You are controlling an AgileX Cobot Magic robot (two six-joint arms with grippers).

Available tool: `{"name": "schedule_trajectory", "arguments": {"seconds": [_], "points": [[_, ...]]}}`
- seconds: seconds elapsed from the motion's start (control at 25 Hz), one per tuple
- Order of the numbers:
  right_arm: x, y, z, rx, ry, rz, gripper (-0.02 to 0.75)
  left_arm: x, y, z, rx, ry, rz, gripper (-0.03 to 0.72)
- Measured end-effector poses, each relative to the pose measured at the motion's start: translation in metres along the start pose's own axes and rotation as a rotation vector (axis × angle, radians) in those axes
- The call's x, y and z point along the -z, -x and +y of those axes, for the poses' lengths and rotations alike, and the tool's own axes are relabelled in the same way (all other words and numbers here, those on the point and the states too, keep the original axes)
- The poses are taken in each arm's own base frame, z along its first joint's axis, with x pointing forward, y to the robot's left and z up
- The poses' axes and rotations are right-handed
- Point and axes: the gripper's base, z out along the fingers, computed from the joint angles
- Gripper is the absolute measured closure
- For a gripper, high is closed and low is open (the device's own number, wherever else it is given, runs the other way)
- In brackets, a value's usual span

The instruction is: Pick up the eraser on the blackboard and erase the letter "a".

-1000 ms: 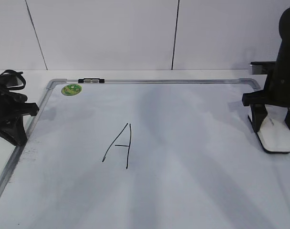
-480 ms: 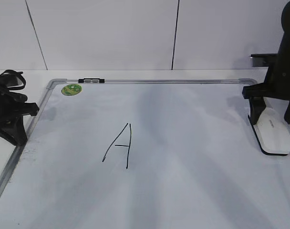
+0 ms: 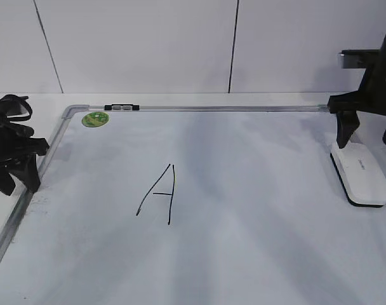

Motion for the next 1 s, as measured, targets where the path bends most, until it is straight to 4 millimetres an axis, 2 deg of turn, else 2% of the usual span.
{"name": "schedule_trajectory", "arguments": {"seconds": [0.16, 0.44, 0.68, 0.8, 1.0], "points": [[0.017, -0.004, -0.001, -0.003, 0.005, -0.040, 0.075, 0.010, 0.003, -0.003, -0.002, -0.011, -0.006, 0.311], [0.062, -0.018, 0.000, -0.027, 0.068, -0.145, 0.085, 0.073, 0.006, -0.016, -0.038, -0.038, -0.085, 0.328], [0.108, -0.038, -0.003, -0.041, 0.099, -0.260, 0.129, 0.119, -0.012, -0.024, -0.055, -0.072, -0.164, 0.363], [0.124, -0.047, -0.005, -0.045, 0.104, -0.298, 0.164, 0.139, -0.022, -0.028, -0.068, -0.081, -0.203, 0.379], [0.153, -0.066, -0.004, -0.053, 0.162, -0.371, 0.176, 0.171, -0.040, -0.032, -0.087, -0.088, -0.289, 0.390]]}}
